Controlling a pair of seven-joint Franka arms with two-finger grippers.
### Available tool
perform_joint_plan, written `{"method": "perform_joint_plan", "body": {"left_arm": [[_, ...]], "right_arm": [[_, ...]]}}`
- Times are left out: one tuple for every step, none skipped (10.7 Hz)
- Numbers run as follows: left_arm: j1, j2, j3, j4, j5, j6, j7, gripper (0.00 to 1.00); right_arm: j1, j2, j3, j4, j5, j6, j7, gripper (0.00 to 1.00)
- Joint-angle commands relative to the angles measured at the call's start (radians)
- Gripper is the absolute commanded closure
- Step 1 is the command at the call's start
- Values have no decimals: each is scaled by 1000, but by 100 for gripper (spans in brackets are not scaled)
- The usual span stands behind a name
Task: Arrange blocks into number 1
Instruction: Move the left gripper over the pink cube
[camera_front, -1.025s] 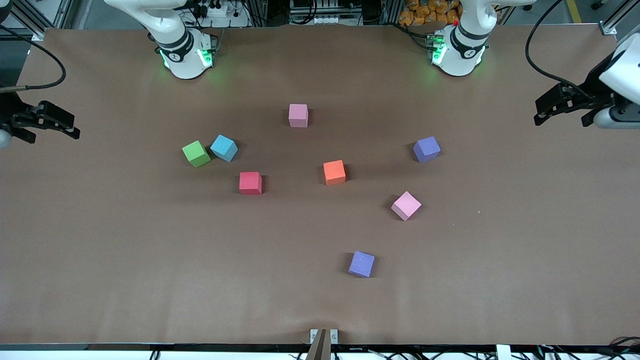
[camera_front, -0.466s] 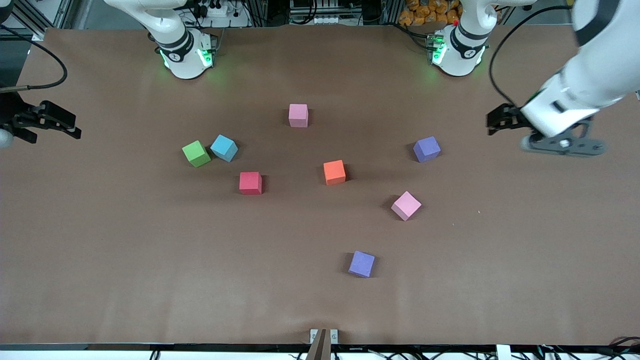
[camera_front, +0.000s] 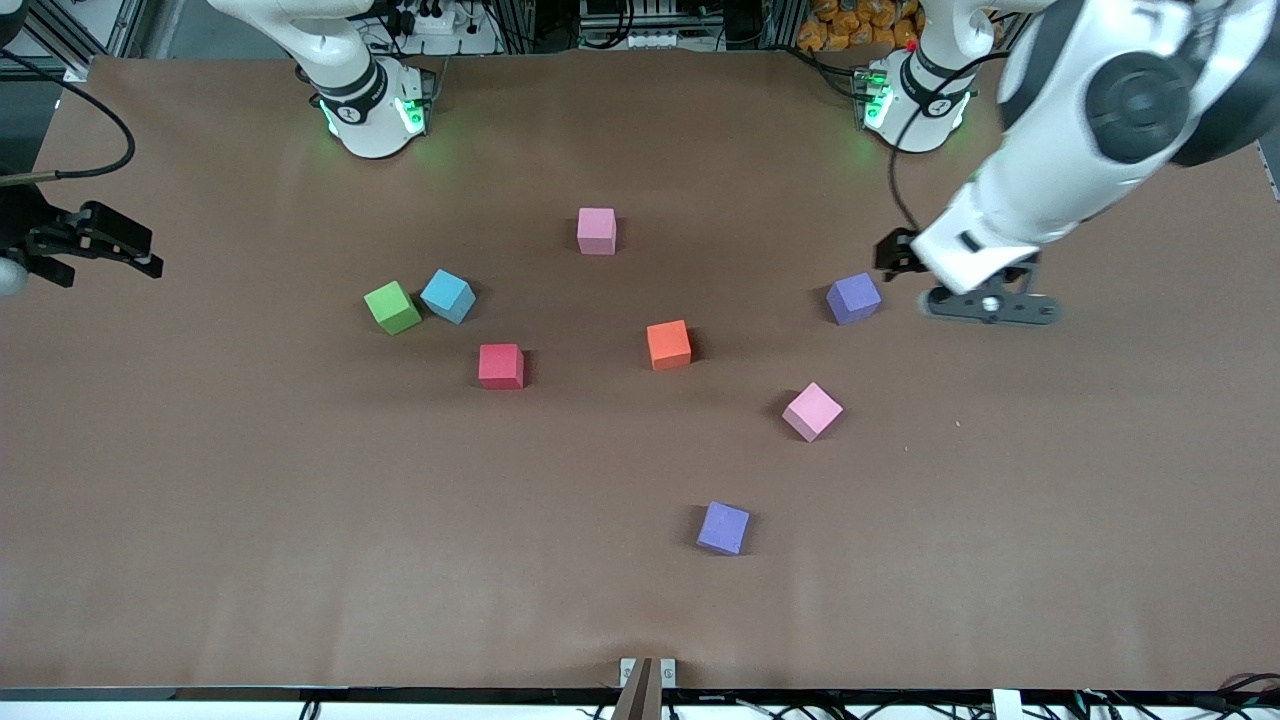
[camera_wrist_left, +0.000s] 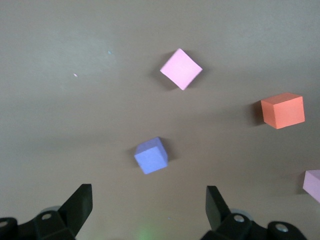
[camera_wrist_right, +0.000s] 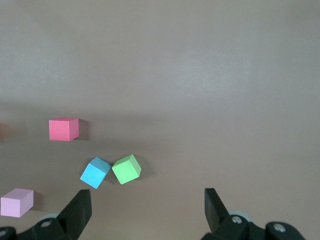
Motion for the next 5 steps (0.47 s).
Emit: {"method": "perform_joint_plan", "body": {"left_arm": [[2,74,-56,2,-7,51,-99,0],[-9,111,-76,3,-12,78,-168,0],[-27,142,-79,8,-16,97,-197,0],[-47,170,-79,10,-18,117,-224,0],[-76,208,-78,10,-12,150,-274,0]], "right_arm": [[-10,-9,6,-2,13,-6,-6,0],[-12,-9,7,-3,13,-8,-6,0],[-12,-9,6,-3,13,-6,-6,0],[-12,-9,6,-3,13,-6,-6,0],[-13,-9,6,-3,13,-8,-6,0]]}}
